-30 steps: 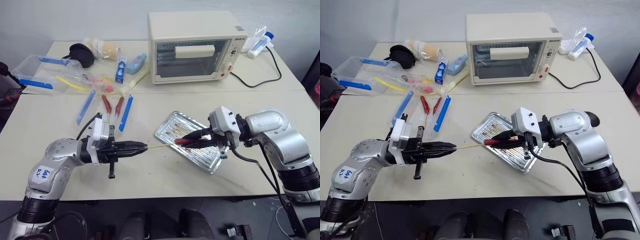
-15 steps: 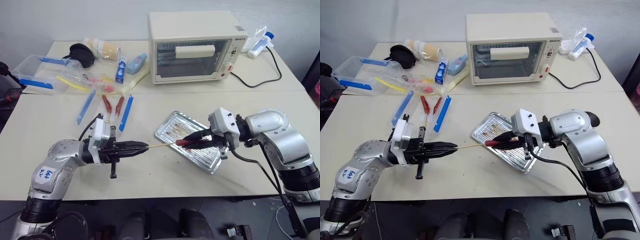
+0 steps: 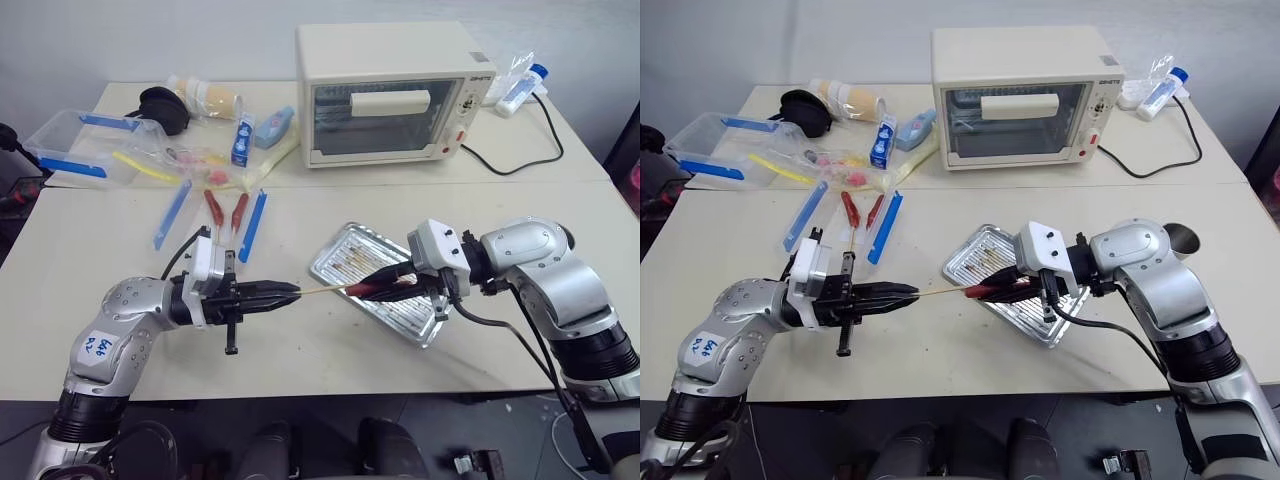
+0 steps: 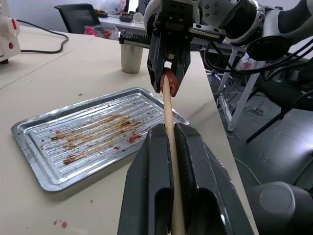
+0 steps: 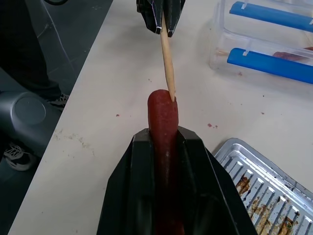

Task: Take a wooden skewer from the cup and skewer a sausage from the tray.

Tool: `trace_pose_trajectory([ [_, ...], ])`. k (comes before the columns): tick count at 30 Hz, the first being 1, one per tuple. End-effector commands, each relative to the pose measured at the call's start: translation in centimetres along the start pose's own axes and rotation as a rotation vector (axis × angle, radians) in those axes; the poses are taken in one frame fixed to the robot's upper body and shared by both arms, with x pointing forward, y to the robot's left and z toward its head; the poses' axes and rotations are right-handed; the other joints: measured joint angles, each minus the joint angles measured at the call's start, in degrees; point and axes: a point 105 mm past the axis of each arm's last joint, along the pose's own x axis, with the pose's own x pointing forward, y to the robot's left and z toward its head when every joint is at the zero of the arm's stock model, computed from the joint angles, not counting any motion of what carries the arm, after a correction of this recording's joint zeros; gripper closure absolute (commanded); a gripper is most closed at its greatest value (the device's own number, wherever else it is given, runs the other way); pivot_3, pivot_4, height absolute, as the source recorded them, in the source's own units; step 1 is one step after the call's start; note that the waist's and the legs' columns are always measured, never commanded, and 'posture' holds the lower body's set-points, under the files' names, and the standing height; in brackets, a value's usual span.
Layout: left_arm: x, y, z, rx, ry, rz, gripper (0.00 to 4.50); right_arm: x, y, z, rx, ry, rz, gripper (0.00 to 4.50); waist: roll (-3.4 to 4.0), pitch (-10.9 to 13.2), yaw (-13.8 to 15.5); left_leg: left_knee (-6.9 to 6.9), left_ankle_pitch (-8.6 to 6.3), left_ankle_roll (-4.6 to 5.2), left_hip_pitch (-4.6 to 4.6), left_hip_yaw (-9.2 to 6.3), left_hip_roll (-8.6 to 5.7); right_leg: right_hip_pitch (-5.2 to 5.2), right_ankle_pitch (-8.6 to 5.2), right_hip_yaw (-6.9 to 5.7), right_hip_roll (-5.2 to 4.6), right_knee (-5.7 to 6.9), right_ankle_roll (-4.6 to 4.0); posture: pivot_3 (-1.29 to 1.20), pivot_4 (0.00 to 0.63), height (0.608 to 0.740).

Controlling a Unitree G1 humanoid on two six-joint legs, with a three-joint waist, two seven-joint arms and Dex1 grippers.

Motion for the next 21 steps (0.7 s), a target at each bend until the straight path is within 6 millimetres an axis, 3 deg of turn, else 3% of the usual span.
trace_pose_trajectory([
  [1,-0.47,-0.16,0.26,0.018,0.009,-0.001,4.5,-1.03,-0.63,0.69,-0.051,0.0,-0.027,4.09,0.0,0.0,0.0,0.0,0.0,0.0,0.0,0.0,0.0,0.0,0.0,0.0,0.0,0.0,0.0,0.0,0.15,0.74],
  [8,-0.59,-0.23,0.14,0.013,0.017,0.001,4.5,-1.76,-1.01,0.32,-0.054,0.011,-0.043,4.09,0.0,0.0,0.0,0.0,0.0,0.0,0.0,0.0,0.0,0.0,0.0,0.0,0.0,0.01,0.0,0.0,0.15,0.74],
  [21,-0.17,0.05,-0.06,0.02,0.013,0.001,4.5,-1.2,-0.53,0.86,-0.073,-0.008,-0.013,4.09,0.0,0.0,0.0,0.01,0.0,0.0,0.0,0.0,0.0,0.0,0.0,0.0,0.0,0.02,0.0,0.0,0.15,0.74],
])
